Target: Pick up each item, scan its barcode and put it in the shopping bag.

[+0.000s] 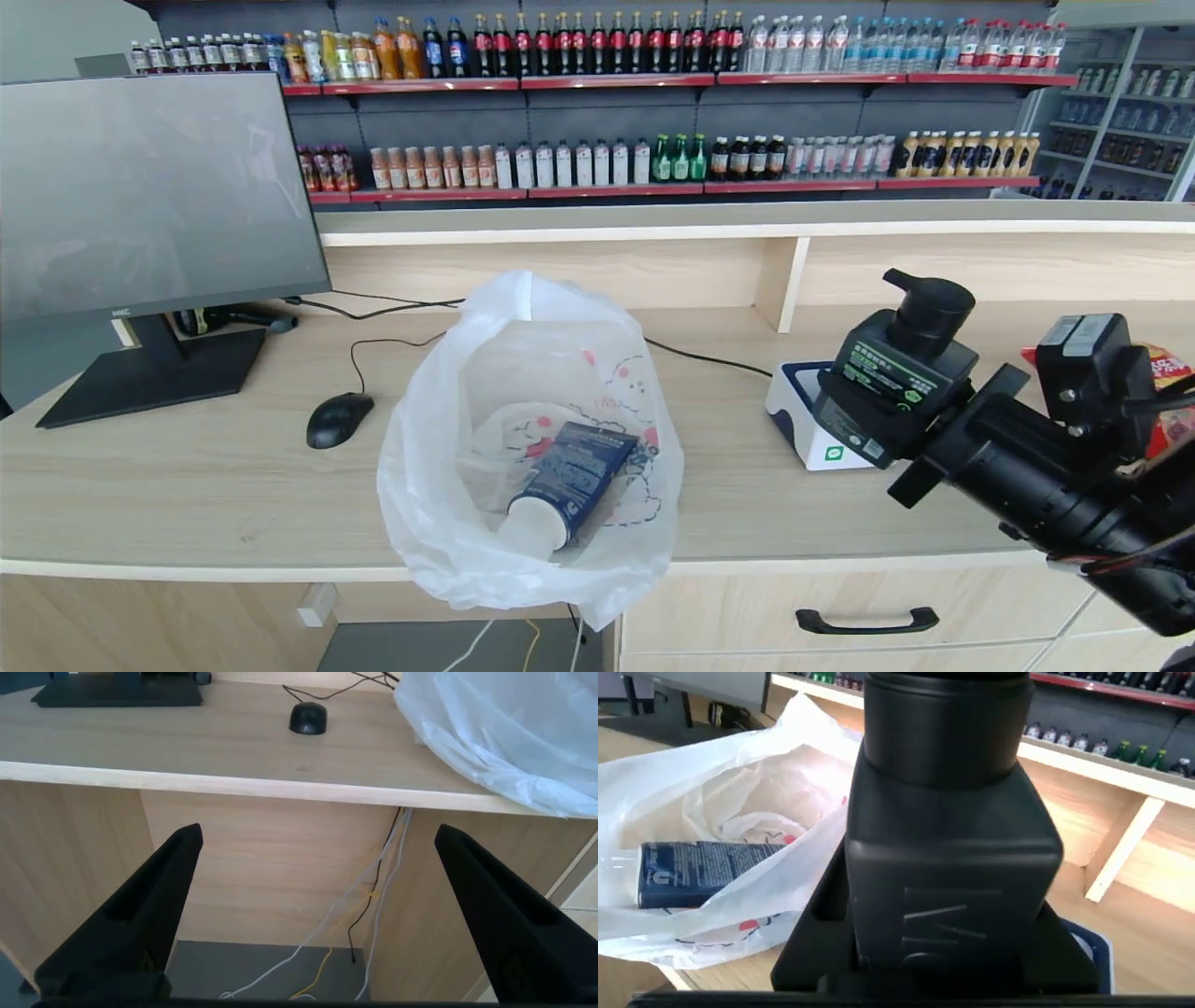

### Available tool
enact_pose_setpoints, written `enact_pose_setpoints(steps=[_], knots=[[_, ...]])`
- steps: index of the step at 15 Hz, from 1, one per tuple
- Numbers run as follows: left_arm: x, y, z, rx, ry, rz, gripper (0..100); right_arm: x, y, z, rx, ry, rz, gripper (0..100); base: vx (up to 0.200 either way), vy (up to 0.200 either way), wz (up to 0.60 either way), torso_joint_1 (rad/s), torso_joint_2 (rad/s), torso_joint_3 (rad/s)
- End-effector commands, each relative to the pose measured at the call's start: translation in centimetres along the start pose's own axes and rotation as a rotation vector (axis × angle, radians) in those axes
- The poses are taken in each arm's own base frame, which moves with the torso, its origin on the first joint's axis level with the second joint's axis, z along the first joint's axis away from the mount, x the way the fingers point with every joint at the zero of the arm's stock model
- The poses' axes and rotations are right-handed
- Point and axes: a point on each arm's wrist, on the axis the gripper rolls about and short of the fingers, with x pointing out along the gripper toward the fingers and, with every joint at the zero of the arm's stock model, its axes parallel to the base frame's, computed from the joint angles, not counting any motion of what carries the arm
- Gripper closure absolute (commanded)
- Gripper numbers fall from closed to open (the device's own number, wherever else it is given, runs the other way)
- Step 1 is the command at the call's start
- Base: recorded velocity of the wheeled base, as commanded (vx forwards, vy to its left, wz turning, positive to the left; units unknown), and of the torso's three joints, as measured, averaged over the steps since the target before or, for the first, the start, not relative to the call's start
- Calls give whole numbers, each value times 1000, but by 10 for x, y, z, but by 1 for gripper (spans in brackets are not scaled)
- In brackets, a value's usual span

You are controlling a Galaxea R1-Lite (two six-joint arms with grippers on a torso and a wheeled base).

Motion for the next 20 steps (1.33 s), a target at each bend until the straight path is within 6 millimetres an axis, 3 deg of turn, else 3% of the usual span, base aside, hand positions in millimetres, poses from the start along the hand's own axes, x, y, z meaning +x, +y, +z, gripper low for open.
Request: enact_pose_setpoints(steps=[1,3,5,6,8,13,20], knots=[[0,0,0,0,0,-1,0,-9,-10,8,-195,-62,86,100,0,0,0,0,0,0],[0,0,0,0,0,-1,0,0,-6,-13,-240,21,79,100,0,0,0,0,0,0],[0,0,0,0,0,-1,0,6,-11,-14,-365,11,66,100,0,0,0,0,0,0],[0,0,0,0,0,-1,0,20,-12,-28,-457,19,107,100,0,0,0,0,0,0],[0,0,0,0,0,-1,0,28,-17,-46,-564,32,162,100,0,0,0,0,0,0],[0,0,0,-2,0,-1,0,29,-55,-46,-809,-13,120,100,0,0,0,0,0,0],[0,0,0,-2,0,-1,0,36,-66,-74,-958,-24,203,100,0,0,0,0,0,0]])
